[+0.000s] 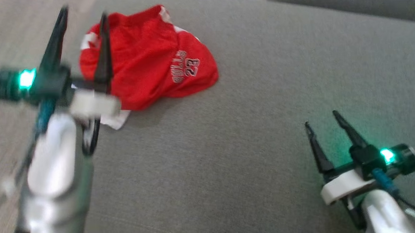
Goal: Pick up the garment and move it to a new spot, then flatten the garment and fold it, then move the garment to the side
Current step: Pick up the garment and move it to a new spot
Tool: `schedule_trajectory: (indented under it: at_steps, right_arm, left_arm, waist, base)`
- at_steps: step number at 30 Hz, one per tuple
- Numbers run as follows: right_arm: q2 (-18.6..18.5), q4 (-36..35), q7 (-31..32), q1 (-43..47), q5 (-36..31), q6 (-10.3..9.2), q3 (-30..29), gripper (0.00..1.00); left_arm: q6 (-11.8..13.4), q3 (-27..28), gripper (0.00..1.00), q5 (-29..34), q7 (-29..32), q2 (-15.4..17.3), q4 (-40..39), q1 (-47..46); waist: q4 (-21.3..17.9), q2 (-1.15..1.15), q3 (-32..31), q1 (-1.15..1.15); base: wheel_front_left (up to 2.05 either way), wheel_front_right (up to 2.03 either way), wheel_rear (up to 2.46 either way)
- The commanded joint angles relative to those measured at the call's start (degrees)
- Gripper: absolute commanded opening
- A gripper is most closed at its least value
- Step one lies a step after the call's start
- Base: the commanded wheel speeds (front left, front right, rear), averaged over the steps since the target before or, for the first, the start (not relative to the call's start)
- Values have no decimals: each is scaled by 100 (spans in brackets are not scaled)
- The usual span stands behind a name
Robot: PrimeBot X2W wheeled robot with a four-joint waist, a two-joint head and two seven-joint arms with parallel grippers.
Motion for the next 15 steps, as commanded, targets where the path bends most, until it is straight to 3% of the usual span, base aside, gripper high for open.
schedule_trajectory:
  at_steps: [1, 8, 15]
  right_arm:
    - [-161, -223, -62, -171, -56, -4, 85, 100]
    - [-480, -393, -62, -264, -85, -4, 6, 100]
    - [-719, -559, -62, -148, -99, -4, -44, 100]
  left_arm:
    - [-88, 83, 100, -21, 240, 183, 123, -674]
    - [-308, -104, 100, -441, 1317, 288, 1775, -2054]
    - [-349, -462, 100, -1158, 2096, 446, 3143, -2474]
  waist:
    - [-326, 0, 448, -1]
    - [-631, 0, 855, -1]
    - [-813, 0, 1141, -1]
  base:
    - [0, 0, 0]
    - [0, 0, 0]
    - [0, 0, 0]
